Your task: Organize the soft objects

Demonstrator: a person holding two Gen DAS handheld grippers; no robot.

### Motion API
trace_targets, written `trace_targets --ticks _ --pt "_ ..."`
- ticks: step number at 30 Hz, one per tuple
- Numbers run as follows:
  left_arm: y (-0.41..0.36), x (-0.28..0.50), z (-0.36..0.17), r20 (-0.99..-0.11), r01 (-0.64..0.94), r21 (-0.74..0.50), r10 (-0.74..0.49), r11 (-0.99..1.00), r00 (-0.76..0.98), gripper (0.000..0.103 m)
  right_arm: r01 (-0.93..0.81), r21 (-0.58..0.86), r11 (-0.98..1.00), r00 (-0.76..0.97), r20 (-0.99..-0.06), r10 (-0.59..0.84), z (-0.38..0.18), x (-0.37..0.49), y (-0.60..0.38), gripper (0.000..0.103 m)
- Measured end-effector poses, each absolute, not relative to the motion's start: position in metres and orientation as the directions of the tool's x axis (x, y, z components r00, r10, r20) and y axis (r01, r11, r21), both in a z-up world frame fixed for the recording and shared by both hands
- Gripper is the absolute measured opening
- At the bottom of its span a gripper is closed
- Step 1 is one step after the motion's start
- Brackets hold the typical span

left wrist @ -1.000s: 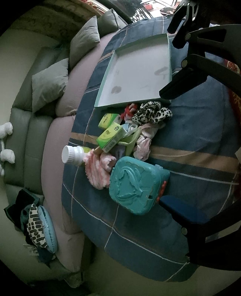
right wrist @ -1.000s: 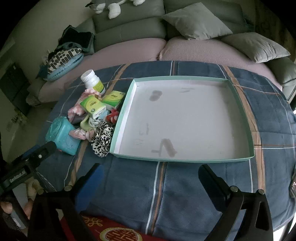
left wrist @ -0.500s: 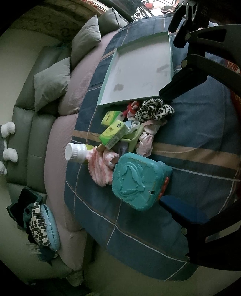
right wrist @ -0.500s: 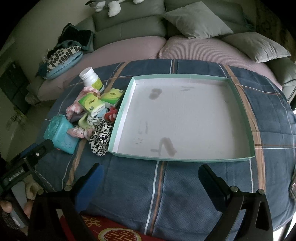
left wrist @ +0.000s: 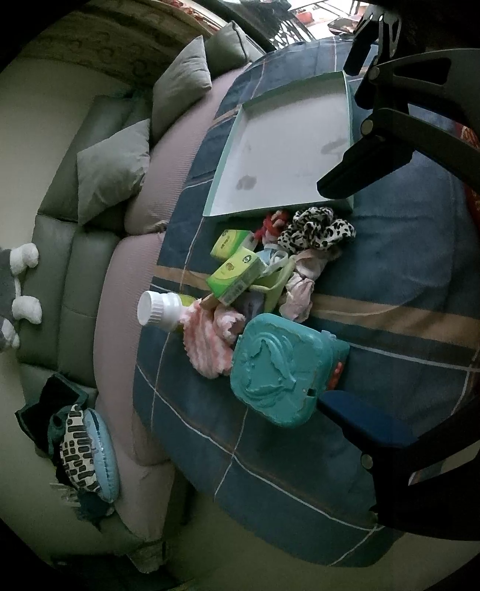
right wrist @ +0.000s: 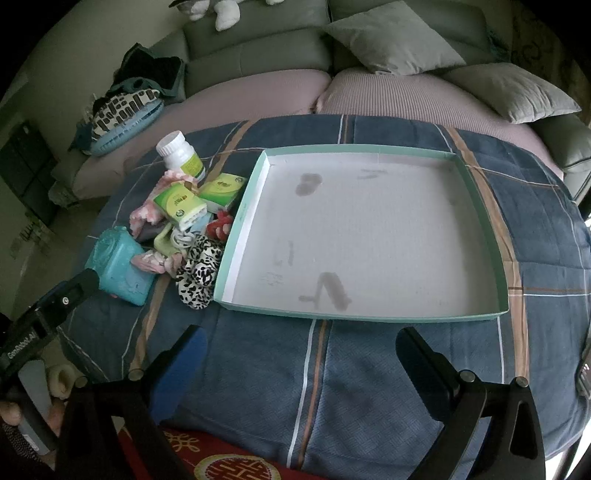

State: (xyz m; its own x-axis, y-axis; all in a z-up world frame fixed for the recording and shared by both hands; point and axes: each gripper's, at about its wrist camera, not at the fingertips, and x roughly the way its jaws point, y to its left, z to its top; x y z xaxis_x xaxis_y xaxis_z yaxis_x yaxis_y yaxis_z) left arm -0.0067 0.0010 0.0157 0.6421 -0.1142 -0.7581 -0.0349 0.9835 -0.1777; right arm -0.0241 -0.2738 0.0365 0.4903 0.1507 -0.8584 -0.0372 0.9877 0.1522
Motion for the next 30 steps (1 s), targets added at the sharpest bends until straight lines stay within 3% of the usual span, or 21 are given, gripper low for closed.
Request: trace_targets --ticks 30 --pt "0.004 0.000 0.028 -0.779 -0.014 -0.170 -0.125 0.985 0.615 0.103 -0.030 0.129 0.991 0.485 -0.865 0.127 0.044 -0.016 -0.269 0.103"
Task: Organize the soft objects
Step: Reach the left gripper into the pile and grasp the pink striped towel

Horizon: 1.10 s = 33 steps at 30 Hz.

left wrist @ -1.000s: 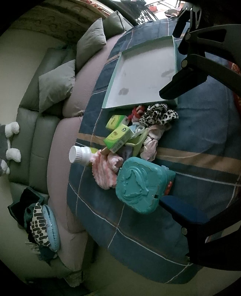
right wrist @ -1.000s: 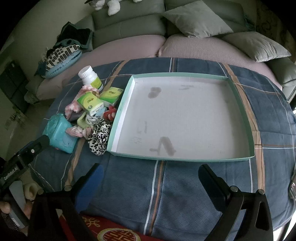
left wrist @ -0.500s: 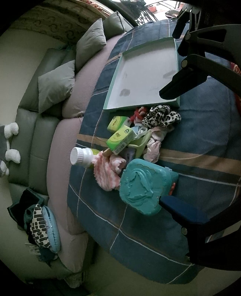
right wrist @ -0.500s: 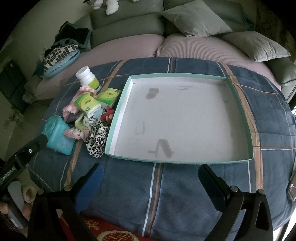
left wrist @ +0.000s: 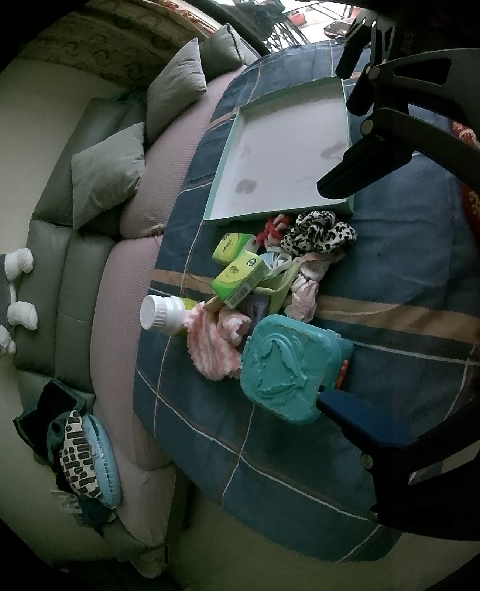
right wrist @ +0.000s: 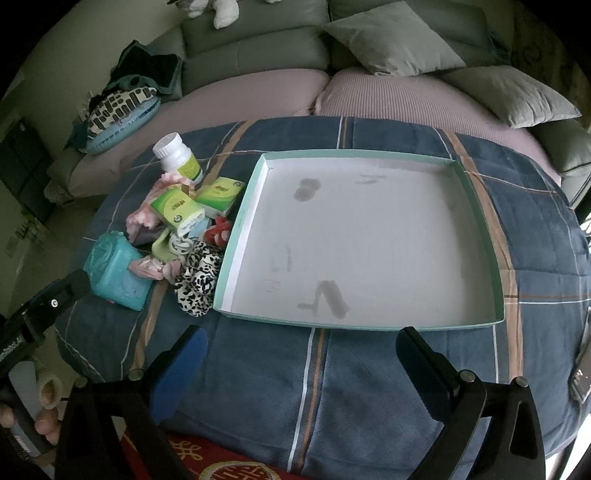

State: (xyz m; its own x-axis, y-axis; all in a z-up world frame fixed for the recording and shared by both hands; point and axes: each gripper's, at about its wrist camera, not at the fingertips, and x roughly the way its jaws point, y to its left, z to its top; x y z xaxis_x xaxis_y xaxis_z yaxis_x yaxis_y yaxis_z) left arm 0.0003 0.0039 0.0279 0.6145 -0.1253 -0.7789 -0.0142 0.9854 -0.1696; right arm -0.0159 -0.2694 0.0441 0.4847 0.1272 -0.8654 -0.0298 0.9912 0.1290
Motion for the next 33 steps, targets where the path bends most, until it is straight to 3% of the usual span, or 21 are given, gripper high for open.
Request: trace_targets --ticks 11,17,33 --pt "0.027 0.024 0.062 -0.799 -0.047 -0.114 -0.064 0.992 0.599 0.103 -0.053 0.132 0.990 0.542 -0.829 0.140 0.080 0.001 -0.263 0.103" --pt "0.055 0.052 0.069 -0.828 -0.109 -0.154 -0.068 0.982 0.557 0.103 -0.101 0.151 0.983 0.586 -0.790 0.182 0.102 0.025 -0.242 0.103" --pt "0.090 0.127 0.023 -0.898 -0.176 -0.228 -0.137 0.957 0.419 0.103 -0.247 0.171 0.954 0.507 -0.816 0.278 0.063 0.096 -0.155 0.096"
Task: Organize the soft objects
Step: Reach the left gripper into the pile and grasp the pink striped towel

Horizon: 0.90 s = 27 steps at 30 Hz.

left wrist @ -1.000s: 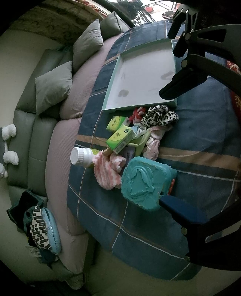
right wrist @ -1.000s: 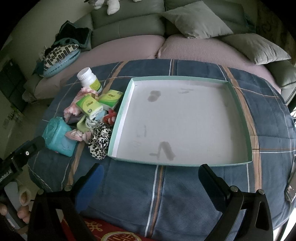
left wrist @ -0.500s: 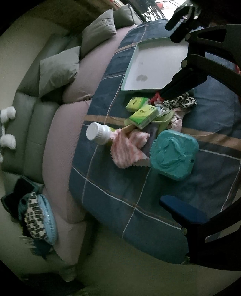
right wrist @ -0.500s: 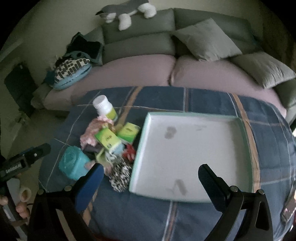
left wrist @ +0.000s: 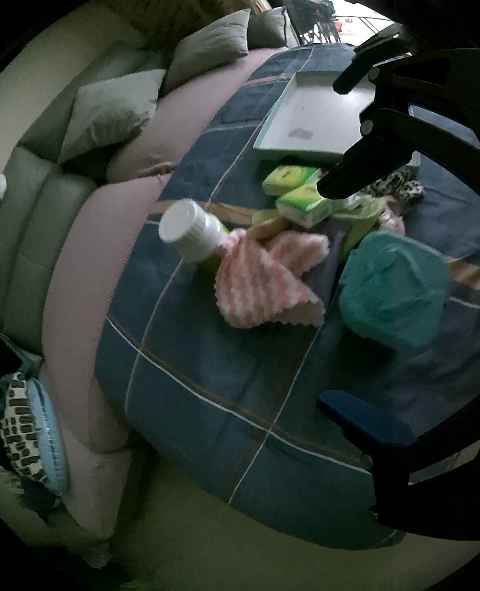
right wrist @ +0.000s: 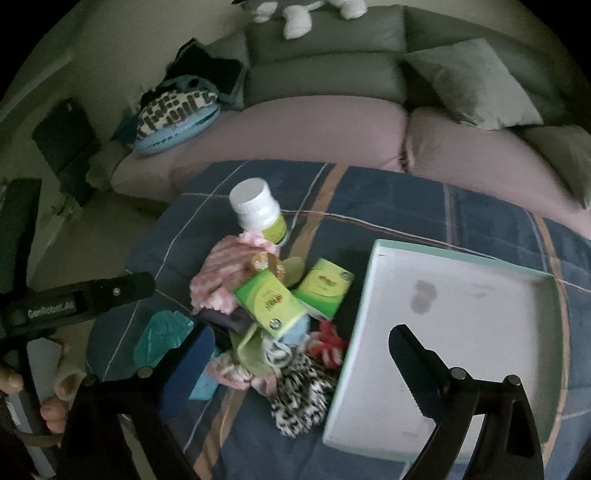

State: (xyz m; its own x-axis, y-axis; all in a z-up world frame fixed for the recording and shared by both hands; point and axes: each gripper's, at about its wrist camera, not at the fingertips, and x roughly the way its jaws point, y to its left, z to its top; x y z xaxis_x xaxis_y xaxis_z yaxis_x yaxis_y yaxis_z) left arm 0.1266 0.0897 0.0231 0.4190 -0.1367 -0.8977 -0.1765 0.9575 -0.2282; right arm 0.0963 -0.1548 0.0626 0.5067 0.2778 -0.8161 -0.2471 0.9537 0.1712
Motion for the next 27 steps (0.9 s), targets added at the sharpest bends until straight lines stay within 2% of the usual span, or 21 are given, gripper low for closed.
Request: trace_targets --ticks 13,27 --pt "0.104 0.167 -0.015 -0.927 -0.190 -0.258 -0.187 0.947 0.326 0.103 -0.296 0.158 0.942 0.417 -0.866 0.276 0.009 0.135 -0.117 0.087" --pt "0.102 0.200 -0.044 -0.951 -0.184 -0.260 -0.218 0.948 0.220 0.103 -0.314 0.196 0.929 0.386 -0.867 0.314 -0.015 0.152 -0.110 0.081"
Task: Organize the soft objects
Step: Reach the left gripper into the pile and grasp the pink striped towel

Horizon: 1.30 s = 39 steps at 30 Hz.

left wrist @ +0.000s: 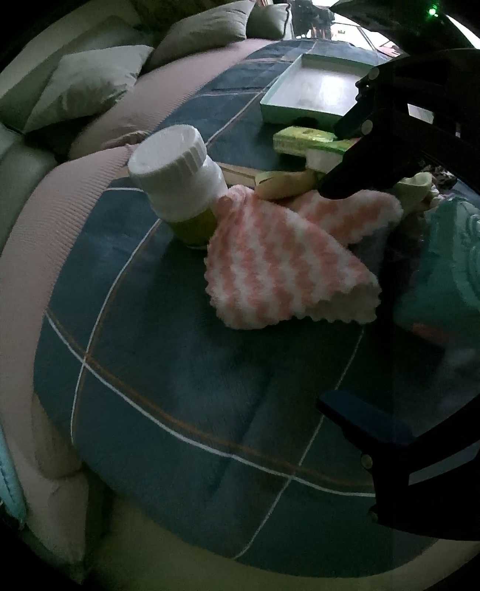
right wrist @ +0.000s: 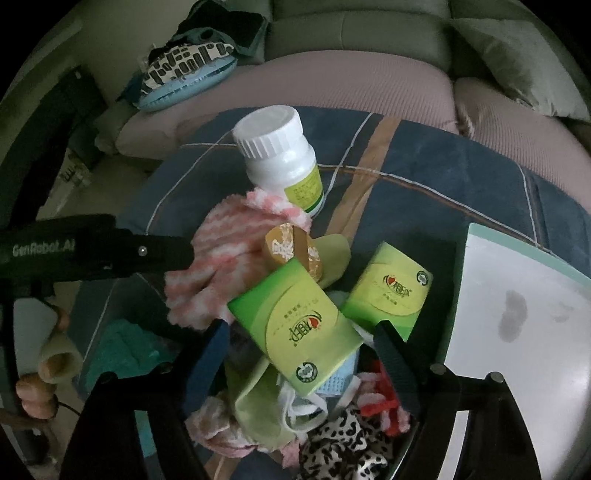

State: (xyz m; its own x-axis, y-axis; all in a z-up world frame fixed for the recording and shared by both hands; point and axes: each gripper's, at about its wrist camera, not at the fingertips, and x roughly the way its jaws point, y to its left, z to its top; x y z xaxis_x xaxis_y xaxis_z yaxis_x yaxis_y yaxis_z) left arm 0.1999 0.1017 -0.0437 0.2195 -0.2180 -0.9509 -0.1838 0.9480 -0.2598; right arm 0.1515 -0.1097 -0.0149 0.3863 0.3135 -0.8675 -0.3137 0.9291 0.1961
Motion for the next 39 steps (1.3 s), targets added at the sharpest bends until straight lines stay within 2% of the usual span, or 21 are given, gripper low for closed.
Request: trace_targets --ticks 2,5,8,17,20,25,31,35,38,39 --pt "0.099 0.205 -0.048 -0.956 -0.177 -0.255 -0.220 0.951 0.195 0.103 -0.313 0.201 0.928 0.386 -0.866 0.318 -0.017 0.152 -0.111 0.080" --pt "0.096 0.211 -0.051 -0.960 -0.170 -0.256 -0.230 0.952 0.160 0.101 -0.303 0.212 0.929 0.393 -0.861 0.324 -0.018 0.155 -0.113 0.071" --pt "0.091 0.217 -0.051 -0.965 -0.158 -0.243 -0.221 0.957 0.143 0.100 -0.291 0.229 0.929 0.395 -0.856 0.335 -0.018 0.156 -0.117 0.068" --pt "0.070 0.233 -0.048 -0.979 -0.116 -0.191 -0.181 0.975 0.095 0.096 -0.266 0.284 0.921 0.388 -0.844 0.372 -0.017 0.152 -0.128 0.063" --pt "0.060 0.238 -0.051 -0.980 -0.108 -0.194 -0.187 0.975 0.071 0.086 -0.251 0.299 0.920 0.390 -0.839 0.379 -0.016 0.149 -0.136 0.062" --pt "0.040 0.246 -0.053 -0.985 -0.096 -0.166 -0.162 0.981 0.055 0.083 -0.237 0.319 0.918 0.397 -0.830 0.391 -0.013 0.145 -0.146 0.061" --pt "0.003 0.247 -0.056 -0.986 -0.083 -0.161 -0.157 0.983 0.048 0.060 -0.225 0.332 0.916 0.414 -0.818 0.398 -0.006 0.138 -0.156 0.061" --pt "0.000 0.245 -0.055 -0.989 -0.095 -0.134 -0.128 0.986 0.074 0.037 -0.224 0.330 0.917 0.430 -0.811 0.397 -0.001 0.130 -0.162 0.061" --pt "0.002 0.240 -0.049 -0.984 -0.115 -0.161 -0.150 0.980 0.097 0.020 -0.221 0.344 0.912 0.440 -0.800 0.408 0.005 0.124 -0.167 0.061" --pt "0.005 0.237 -0.046 -0.980 -0.123 -0.180 -0.168 0.976 0.107 0.018 -0.219 0.350 0.911 0.443 -0.796 0.413 0.006 0.122 -0.169 0.061"
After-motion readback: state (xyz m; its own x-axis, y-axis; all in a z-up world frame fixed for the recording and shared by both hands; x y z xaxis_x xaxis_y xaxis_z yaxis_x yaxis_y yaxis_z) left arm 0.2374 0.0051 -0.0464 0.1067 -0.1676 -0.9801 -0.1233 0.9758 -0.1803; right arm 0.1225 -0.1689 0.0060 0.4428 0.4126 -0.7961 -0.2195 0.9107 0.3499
